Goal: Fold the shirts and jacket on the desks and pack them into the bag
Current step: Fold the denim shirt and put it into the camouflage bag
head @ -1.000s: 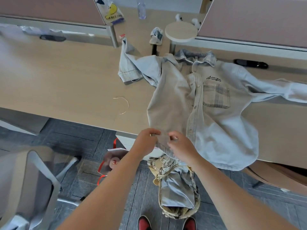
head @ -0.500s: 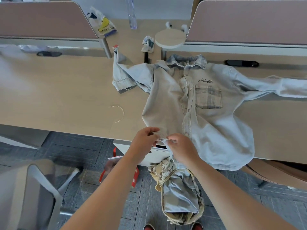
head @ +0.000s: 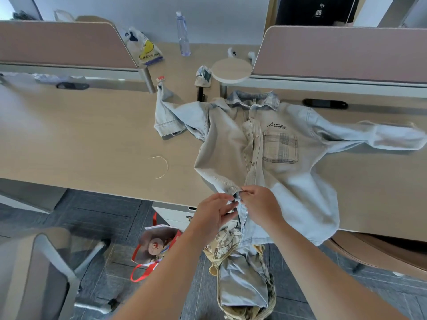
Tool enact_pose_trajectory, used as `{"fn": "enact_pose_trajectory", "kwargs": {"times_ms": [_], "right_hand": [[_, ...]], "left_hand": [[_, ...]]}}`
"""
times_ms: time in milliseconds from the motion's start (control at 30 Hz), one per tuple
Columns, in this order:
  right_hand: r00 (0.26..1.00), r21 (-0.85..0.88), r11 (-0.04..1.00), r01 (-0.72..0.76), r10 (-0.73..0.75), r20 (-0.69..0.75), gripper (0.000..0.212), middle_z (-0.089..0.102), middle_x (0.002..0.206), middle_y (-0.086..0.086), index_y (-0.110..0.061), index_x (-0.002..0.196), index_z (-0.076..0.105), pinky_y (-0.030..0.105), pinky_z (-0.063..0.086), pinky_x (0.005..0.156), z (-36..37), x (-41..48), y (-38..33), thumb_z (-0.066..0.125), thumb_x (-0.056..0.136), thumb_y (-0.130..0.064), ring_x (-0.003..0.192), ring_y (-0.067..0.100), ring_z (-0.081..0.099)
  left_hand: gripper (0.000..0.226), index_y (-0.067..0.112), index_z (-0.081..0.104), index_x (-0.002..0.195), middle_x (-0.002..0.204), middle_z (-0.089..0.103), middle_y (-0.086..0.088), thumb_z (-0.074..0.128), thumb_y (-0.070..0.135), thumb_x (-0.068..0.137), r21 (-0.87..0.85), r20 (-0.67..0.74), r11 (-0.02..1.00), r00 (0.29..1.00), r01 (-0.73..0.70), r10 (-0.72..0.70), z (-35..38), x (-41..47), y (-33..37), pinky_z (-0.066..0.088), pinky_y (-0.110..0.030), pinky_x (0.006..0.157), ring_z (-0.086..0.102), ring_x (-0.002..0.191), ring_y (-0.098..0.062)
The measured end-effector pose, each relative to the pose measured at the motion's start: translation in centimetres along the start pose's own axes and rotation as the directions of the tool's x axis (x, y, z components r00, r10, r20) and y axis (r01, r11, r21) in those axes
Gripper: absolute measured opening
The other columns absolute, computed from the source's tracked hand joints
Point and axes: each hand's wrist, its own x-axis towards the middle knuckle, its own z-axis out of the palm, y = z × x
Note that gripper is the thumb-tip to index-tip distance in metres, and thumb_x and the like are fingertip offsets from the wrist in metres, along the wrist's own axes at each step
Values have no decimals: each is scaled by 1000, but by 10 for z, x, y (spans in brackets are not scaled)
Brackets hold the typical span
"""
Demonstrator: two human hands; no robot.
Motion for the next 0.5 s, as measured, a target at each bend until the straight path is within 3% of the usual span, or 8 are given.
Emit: {"fn": "enact_pose_trajectory", "kwargs": {"times_ms": [67,133,233,300,400,500], "right_hand": [[1000,-30,999,31,-31,2,29,62,71,-10,-20,124,70,19,36,52,-3,-2,-1,55,99,-25,53,1,51],[999,-30,998,49,-48,12,28,63,76,-9,-22,123,71,14,31,50,-6,-3,0,56,100,-27,51,-2,45],[999,-14,999,46,-46,-1,24,70,83,-8,-22,117,74,15,33,51,-9,-6,-2,58,99,-27,55,-1,51],[1000,-9,1000,28,-28,-15,22,70,79,-7,-22,112,75,16,34,49,-10,-8,-3,57,99,-24,53,2,52],[1000,26,1000,-4,4,-17,23,73,92,-5,-22,113,72,22,41,56,-9,-11,-8,54,99,-24,72,8,65],[999,77,997,-23,25,-22,23,76,94,0,-22,112,73,30,52,70,-6,-17,-18,54,99,-26,88,21,71]], "left_hand": [[25,0,66,96,120,68,-18,41,-5,97,-51,26,999,1000,-6,8,5,2,-6,51,-42,103,63,119,-27],[23,2,65,96,123,69,-12,42,-2,96,-106,47,994,999,-19,24,9,7,-12,48,-39,105,59,125,-23],[25,3,61,113,124,66,-7,47,4,93,-202,45,978,997,-49,59,15,7,-13,46,-34,101,58,124,-18],[29,3,59,121,111,67,-3,43,2,97,-161,-4,982,995,-100,101,16,4,-11,45,-27,99,62,108,-11],[16,0,60,100,97,60,-7,48,4,91,-43,-38,981,981,-190,188,8,-4,-2,43,-27,106,63,95,-10],[18,-2,60,102,108,65,-13,47,3,91,32,-60,974,972,-226,227,-3,-9,11,42,-36,111,65,104,-19]]}}
